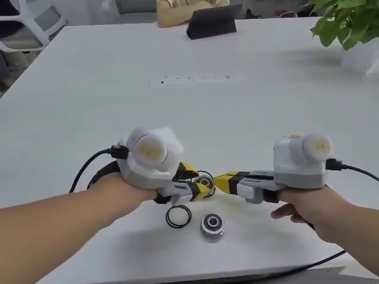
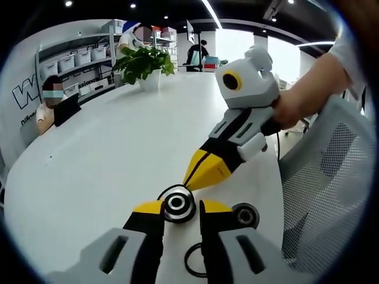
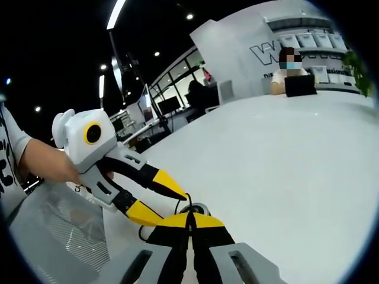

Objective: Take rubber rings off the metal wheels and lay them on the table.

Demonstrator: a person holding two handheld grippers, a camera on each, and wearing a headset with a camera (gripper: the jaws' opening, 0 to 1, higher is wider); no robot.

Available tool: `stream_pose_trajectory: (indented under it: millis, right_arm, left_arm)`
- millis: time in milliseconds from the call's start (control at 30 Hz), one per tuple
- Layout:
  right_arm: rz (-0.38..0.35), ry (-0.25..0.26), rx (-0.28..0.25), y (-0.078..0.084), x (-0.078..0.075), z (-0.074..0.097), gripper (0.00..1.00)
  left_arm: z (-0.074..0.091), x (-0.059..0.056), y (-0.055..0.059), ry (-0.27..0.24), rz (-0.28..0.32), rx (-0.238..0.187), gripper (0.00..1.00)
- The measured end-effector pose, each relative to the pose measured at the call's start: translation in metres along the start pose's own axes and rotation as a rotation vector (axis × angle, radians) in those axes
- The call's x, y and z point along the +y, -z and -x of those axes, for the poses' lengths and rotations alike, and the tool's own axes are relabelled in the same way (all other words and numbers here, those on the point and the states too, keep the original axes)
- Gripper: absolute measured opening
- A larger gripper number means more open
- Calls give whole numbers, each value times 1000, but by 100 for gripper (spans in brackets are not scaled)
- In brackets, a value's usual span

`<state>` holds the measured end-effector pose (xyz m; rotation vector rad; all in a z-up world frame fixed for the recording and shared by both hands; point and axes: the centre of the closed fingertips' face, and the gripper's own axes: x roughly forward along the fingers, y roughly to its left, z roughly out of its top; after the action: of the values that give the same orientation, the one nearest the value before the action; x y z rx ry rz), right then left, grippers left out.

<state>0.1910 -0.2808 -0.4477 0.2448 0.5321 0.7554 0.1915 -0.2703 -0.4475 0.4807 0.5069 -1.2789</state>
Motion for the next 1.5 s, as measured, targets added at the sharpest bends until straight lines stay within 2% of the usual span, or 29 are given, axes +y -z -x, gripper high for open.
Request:
stream_pose_trajectory:
  millis: [400, 900, 1500]
  right_arm:
    - [0, 0, -6, -3, -2, 4, 0]
    - [2, -14, -19, -8, 6, 6, 0]
    - [3, -31, -28, -13, 15, 8, 0]
  left_arm:
    - [14, -4, -9, 10, -4, -35, 33]
    - [35, -9, -16, 20, -2, -68, 45]
    - [60, -23, -22, 45, 17, -113, 59]
